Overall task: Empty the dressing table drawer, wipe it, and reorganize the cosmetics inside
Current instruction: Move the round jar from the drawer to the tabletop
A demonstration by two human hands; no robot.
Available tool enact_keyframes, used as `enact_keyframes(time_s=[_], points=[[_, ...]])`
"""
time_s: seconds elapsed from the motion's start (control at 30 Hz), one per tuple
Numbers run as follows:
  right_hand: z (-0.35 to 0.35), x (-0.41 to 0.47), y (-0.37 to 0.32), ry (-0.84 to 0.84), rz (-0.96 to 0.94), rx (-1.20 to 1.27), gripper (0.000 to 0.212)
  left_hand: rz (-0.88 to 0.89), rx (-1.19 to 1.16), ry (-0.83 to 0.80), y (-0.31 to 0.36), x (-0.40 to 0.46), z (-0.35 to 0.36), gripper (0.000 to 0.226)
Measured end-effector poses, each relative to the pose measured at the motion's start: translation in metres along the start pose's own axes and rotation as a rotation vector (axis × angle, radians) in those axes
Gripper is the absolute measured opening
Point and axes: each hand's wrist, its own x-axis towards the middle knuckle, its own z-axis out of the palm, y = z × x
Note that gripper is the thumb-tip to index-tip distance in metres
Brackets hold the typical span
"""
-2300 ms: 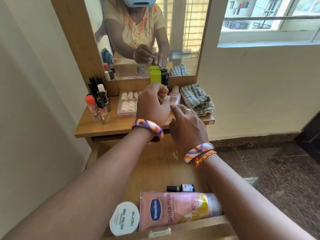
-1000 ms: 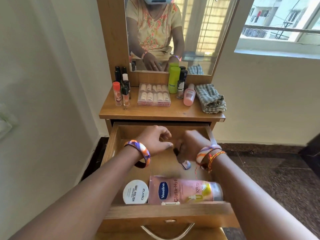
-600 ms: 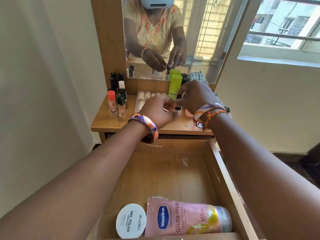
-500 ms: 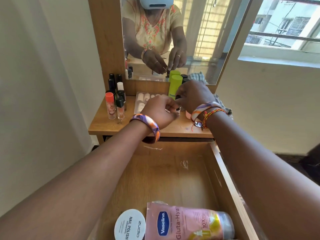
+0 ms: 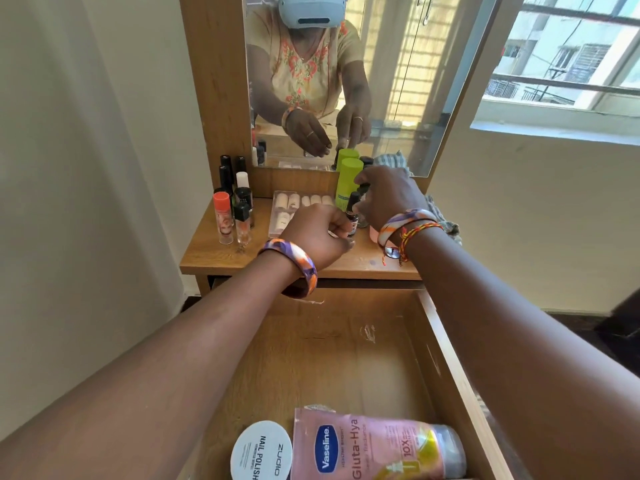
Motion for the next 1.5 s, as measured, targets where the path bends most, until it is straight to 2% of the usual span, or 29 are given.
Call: enact_keyframes(time_s=[0.13, 0.2, 0.33, 0.37, 0.47, 0.53, 0.63, 0.73, 0.9, 1.0, 1.07, 1.17, 1.27, 1.4, 1.5], points=[[-0.014, -0.025, 0.004, -0.031, -0.005, 0.055, 0.035, 0.004, 0.015, -0.037, 0.01, -0.023, -0.003, 0.028], [-0.015, -0.043, 0.007, -0.11, -0.026, 0.043, 0.032, -0.035, 0.018, -0.124, 0.012, -0.04, 0.001, 0.029], [-0.008, -0.093, 0.012, -0.575, -0.104, -0.103, 0.04, -0.091, 0.183, -0.448, 0.006, -0.077, 0.016, 0.023], [-0.003, -0.107, 0.014, -0.69, -0.108, -0.165, 0.039, -0.084, 0.227, -0.498, 0.003, -0.085, 0.021, 0.024], [0.014, -0.141, 0.021, -0.938, -0.057, -0.222, 0.057, -0.115, 0.339, -0.561, -0.005, -0.107, 0.031, 0.044], [0.021, -0.157, 0.024, -0.98, -0.051, -0.19, 0.057, -0.152, 0.48, -0.615, -0.01, -0.115, 0.031, 0.049], [0.025, -0.171, 0.02, -0.942, -0.067, -0.115, 0.055, -0.247, 0.698, -0.812, -0.011, -0.125, 0.026, 0.053], [0.026, -0.177, 0.01, -0.886, -0.104, -0.066, 0.053, -0.234, 0.837, -0.907, -0.011, -0.136, 0.029, 0.023], [0.032, -0.185, -0.006, -0.858, -0.146, 0.02, 0.052, -0.268, 0.818, -0.869, -0.021, -0.141, 0.033, 0.012], [0.038, -0.189, -0.012, -0.881, -0.145, 0.061, 0.051, -0.312, 0.74, -0.814, -0.029, -0.139, 0.031, 0.037], [0.042, -0.19, -0.015, -0.888, -0.145, 0.102, 0.05, -0.317, 0.682, -0.768, -0.031, -0.138, 0.028, 0.045], [0.046, -0.189, -0.016, -0.879, -0.141, 0.146, 0.049, -0.373, 0.512, -0.77, -0.029, -0.131, 0.017, 0.035], [0.045, -0.182, -0.011, -0.804, -0.116, 0.236, 0.046, -0.485, 0.197, -0.718, -0.023, -0.116, -0.006, 0.011], [0.025, -0.164, 0.0, -0.619, 0.216, 0.872, 0.046, -0.497, -0.194, -0.418, -0.006, -0.093, -0.026, 0.005], [0.014, -0.146, 0.004, -0.357, 0.527, 1.305, 0.045, -0.49, -0.443, -0.111, 0.004, -0.074, -0.015, 0.014]])
